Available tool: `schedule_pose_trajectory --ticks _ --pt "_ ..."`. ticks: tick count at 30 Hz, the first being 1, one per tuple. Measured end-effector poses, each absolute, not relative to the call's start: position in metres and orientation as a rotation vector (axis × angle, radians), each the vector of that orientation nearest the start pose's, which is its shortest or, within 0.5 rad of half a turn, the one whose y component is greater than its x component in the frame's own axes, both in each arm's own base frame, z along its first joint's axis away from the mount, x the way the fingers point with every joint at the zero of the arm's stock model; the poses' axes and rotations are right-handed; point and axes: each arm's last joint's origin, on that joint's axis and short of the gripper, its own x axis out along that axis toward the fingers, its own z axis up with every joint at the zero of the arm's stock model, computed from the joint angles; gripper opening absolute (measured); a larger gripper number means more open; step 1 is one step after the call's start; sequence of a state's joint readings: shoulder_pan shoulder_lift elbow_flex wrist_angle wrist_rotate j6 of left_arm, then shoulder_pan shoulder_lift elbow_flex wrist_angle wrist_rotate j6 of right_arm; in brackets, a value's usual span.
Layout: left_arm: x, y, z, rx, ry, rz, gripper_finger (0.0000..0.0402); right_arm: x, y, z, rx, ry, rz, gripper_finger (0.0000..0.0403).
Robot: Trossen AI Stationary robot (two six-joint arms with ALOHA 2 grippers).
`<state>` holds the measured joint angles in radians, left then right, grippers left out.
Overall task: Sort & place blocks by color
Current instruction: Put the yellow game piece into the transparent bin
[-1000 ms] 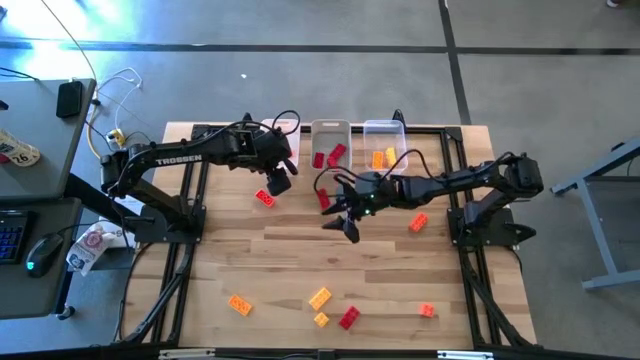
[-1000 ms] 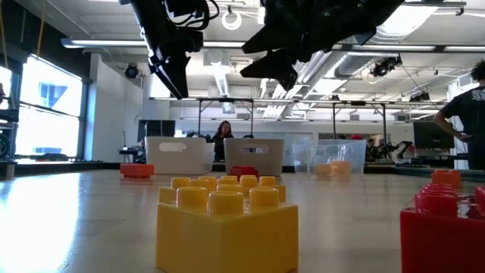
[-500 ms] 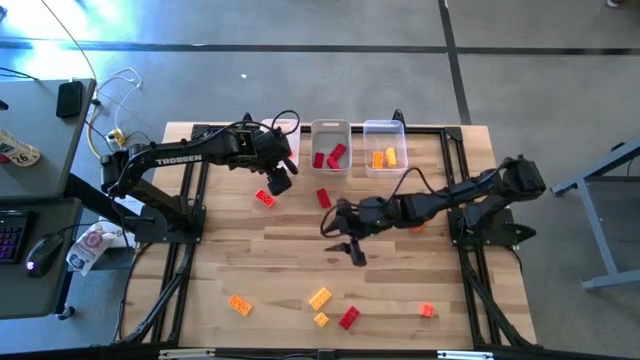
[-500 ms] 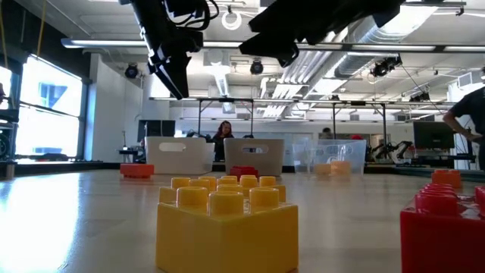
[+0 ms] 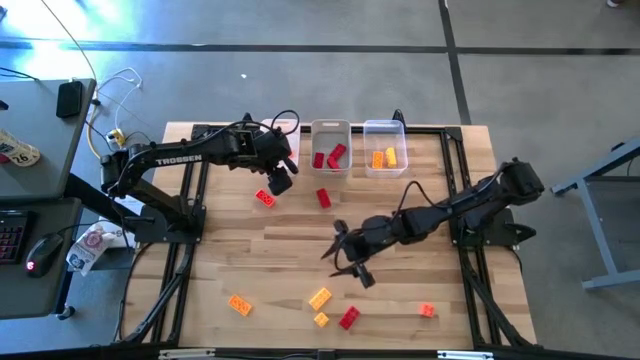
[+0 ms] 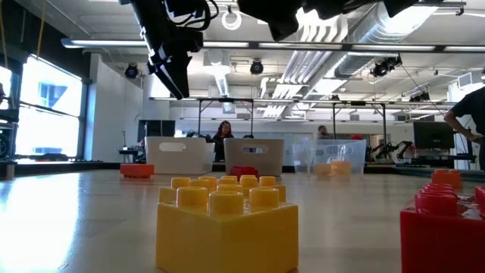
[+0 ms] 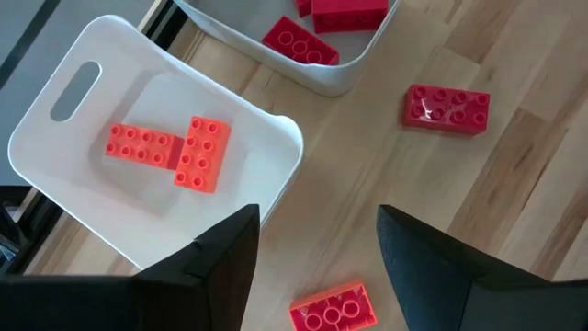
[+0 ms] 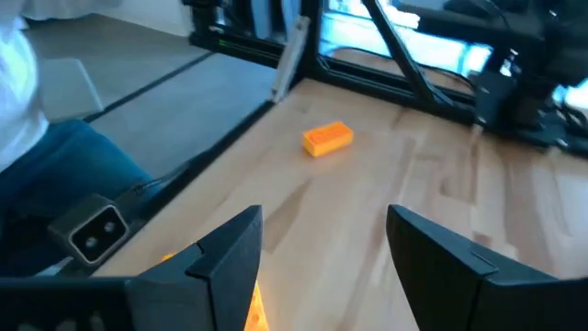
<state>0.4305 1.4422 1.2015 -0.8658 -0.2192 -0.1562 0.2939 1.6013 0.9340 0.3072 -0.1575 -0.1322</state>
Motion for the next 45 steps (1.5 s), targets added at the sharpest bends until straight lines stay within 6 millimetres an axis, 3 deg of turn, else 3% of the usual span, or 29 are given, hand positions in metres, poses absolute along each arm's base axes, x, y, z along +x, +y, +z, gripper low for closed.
schedule_pose_trajectory --ticks 10,22,35,45 --pt "0.253 0.123 0.279 -0.267 1.067 0.677 0.0209 0.346 0.111 0.203 -0.143 0.319 0.518 0.022" --pt "0.253 0.123 0.279 -0.267 1.065 0.678 0.0209 0.365 0.119 0.145 -0.103 0.373 0.576 0.022" --pt "0.253 0.123 0.279 -0.27 1.064 0.679 0.0207 0.363 0.135 0.102 -0.084 0.478 0.637 0.022" --pt "0.253 0.123 0.279 -0.276 1.062 0.683 0.0207 0.362 0.14 0.086 -0.103 0.495 0.643 0.022"
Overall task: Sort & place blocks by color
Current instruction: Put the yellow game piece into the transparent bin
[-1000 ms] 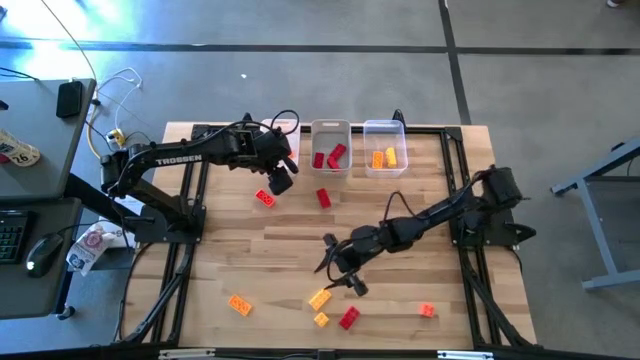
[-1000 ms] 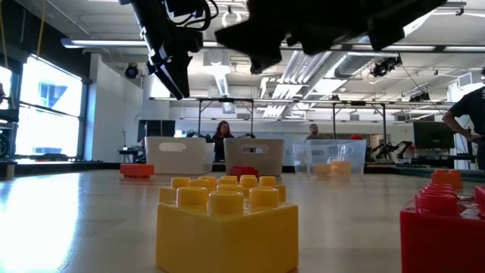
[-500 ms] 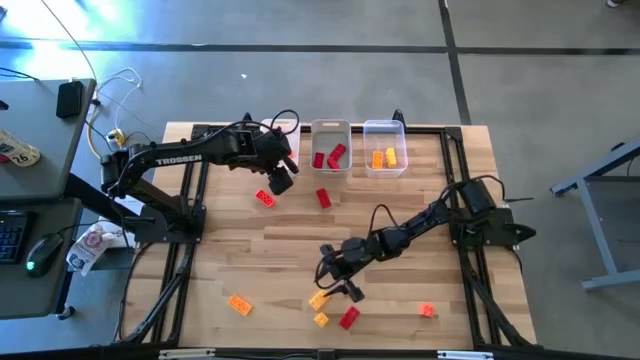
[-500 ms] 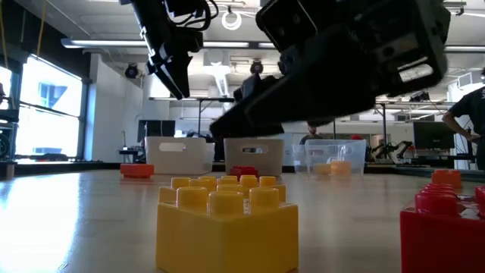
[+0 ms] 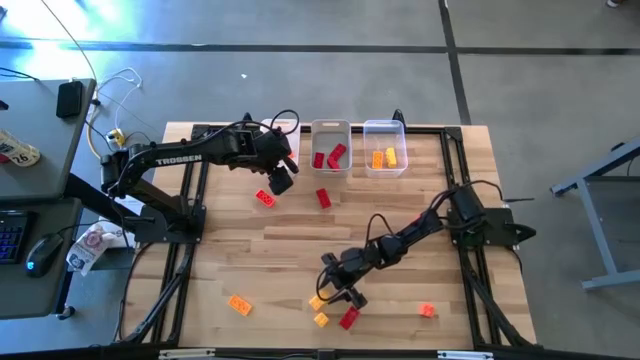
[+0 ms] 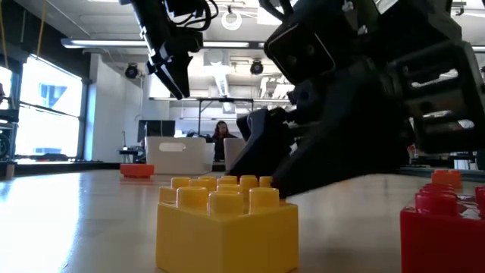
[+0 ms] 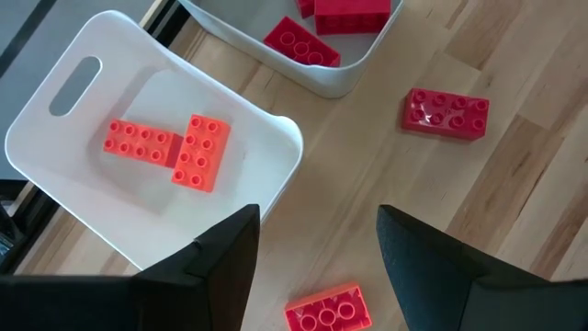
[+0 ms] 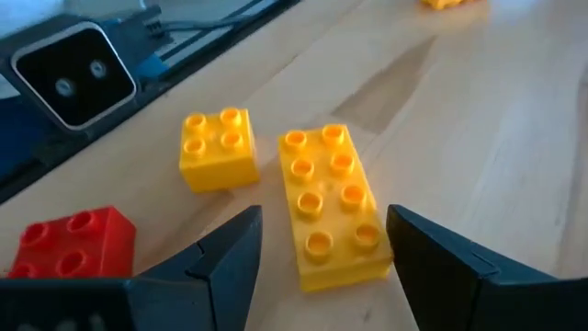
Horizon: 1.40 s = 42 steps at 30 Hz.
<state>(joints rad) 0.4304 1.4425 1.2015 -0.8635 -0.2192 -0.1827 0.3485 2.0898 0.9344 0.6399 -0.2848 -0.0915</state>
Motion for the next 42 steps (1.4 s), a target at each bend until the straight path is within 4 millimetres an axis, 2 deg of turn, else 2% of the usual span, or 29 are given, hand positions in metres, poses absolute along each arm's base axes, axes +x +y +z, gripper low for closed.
schedule_pose_trajectory --ticks 7,14,20,31,36,42 --pt "0.253 0.123 0.279 -0.275 1.062 0.682 0.0209 0.363 0.141 0.083 -0.097 0.487 0.648 0.0215" --pt "0.253 0.123 0.279 -0.275 1.062 0.682 0.0209 0.361 0.141 0.08 -0.071 0.526 0.648 0.015" --pt "0.253 0.123 0.279 -0.274 1.061 0.682 0.0209 0.361 0.141 0.081 -0.037 0.536 0.653 0.0115" --pt "0.253 0.123 0.279 -0.274 1.061 0.682 0.0209 0.364 0.136 0.084 0.048 0.535 0.568 0.0115" --pt "0.254 0.122 0.279 -0.231 1.075 0.652 0.0209 0.367 0.127 0.095 0.042 0.518 0.502 0.0115" --pt "0.257 0.116 0.28 -0.197 1.079 0.619 0.0209 0.368 0.113 0.123 0.014 0.493 0.36 0.0115"
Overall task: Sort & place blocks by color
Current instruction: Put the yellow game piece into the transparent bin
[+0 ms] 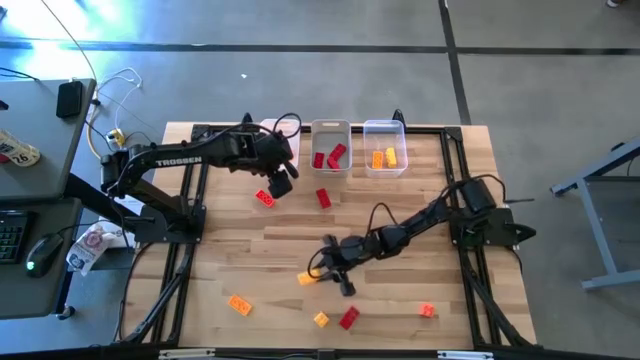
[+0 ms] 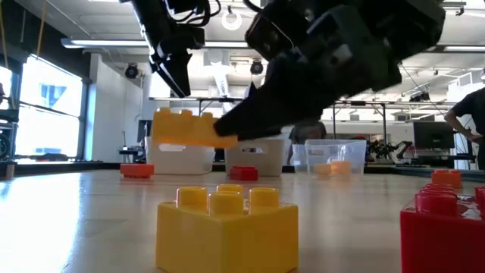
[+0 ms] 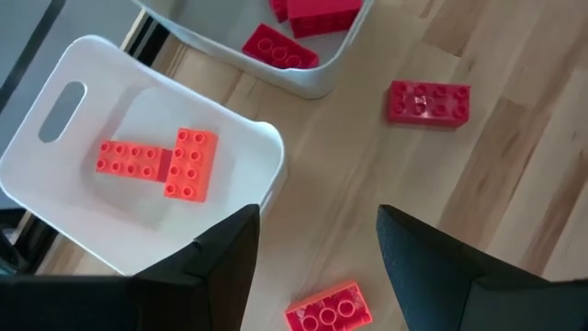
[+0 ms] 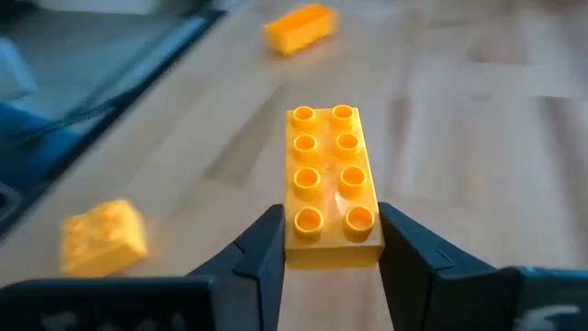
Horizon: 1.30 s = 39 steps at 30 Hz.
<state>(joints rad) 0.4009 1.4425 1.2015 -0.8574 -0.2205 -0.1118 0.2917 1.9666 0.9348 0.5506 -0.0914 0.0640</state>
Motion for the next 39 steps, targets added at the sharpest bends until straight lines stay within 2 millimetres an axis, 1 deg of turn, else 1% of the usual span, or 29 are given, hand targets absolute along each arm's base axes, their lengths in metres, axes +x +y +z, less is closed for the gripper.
schedule_pose_trajectory --ticks 5,9,17,22,26,30,35,39 --pt "0.259 0.112 0.28 -0.152 1.09 0.583 0.0209 0.362 0.102 0.149 -0.042 0.493 0.19 0.0115" --pt "0.26 0.11 0.28 -0.13 1.092 0.593 0.0209 0.356 0.091 0.171 -0.073 0.484 0.036 0.0115" --pt "0.26 0.11 0.28 -0.112 1.093 0.615 0.0209 0.333 0.067 0.221 -0.103 0.446 -0.259 0.0115" --pt "0.26 0.11 0.28 -0.112 1.092 0.615 0.0209 0.317 0.05 0.243 -0.126 0.443 -0.434 0.0115" --pt "0.26 0.11 0.28 -0.101 1.096 0.608 0.0209 0.304 0.034 0.251 -0.127 0.466 -0.597 0.0115" --pt "0.26 0.11 0.28 -0.097 1.098 0.605 0.0209 0.295 0.015 0.253 -0.105 0.495 -0.74 0.0115" --pt "0.26 0.11 0.28 -0.096 1.098 0.605 0.0209 0.287 -0.015 0.246 -0.084 0.577 -0.891 0.0115" --pt "0.26 0.11 0.28 -0.096 1.099 0.605 0.0209 0.279 -0.041 0.24 -0.002 0.641 -0.975 0.0115"
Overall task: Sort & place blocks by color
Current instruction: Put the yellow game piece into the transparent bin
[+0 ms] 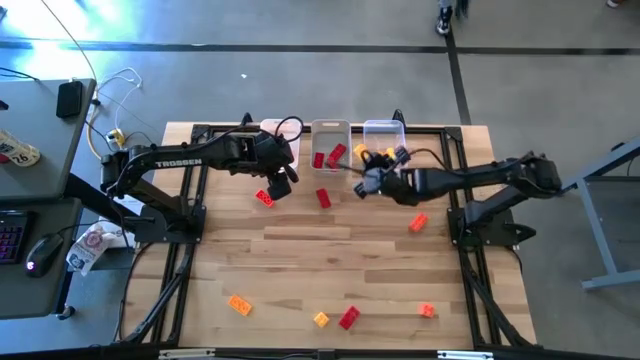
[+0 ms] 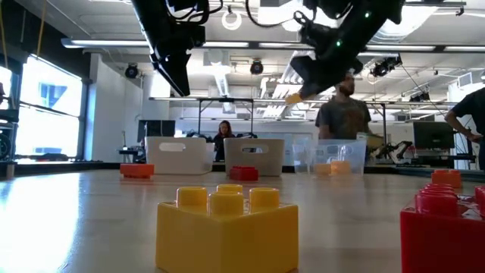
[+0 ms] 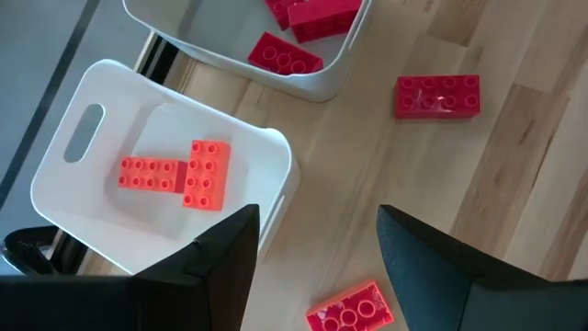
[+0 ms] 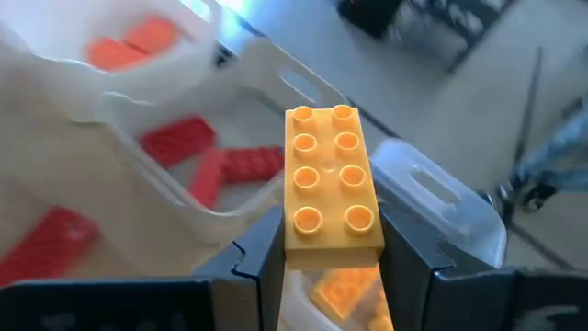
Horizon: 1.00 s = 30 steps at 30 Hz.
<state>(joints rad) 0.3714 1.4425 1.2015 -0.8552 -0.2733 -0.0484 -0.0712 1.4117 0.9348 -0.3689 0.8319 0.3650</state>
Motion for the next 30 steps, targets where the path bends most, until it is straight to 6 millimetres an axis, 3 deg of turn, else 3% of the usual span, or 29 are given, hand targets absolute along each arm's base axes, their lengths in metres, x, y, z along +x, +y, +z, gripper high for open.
schedule_pose_trajectory --ticks 12,30 --pt "0.26 0.11 0.28 -0.096 1.099 0.604 0.0209 0.252 -0.099 0.226 0.25 0.831 -1.078 0.0115" --pt "0.26 0.11 0.28 -0.083 1.103 0.595 0.0209 0.232 -0.134 0.221 0.47 0.894 -1.071 0.0115"
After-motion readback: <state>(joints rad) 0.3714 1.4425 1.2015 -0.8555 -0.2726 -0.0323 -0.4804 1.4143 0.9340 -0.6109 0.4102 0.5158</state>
